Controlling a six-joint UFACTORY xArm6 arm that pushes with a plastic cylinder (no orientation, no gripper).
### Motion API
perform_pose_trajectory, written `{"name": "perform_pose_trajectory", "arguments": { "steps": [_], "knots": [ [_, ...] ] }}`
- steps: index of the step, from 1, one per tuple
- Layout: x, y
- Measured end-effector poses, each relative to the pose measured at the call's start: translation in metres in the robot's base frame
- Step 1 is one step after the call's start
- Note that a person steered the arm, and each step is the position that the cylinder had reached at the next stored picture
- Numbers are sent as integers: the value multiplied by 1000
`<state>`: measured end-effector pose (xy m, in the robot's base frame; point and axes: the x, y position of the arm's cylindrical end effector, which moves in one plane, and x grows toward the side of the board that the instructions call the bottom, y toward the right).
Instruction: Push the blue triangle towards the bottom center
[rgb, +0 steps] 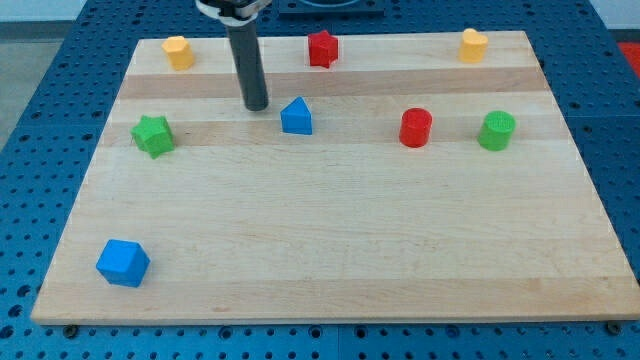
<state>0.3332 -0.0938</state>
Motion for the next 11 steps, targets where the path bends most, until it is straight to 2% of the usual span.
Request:
{"name": "perform_pose_trajectory", "arguments": {
  "steps": [2,5,11],
  "knots": [
    [9,38],
    [50,80],
    [136,70]
  ]
}}
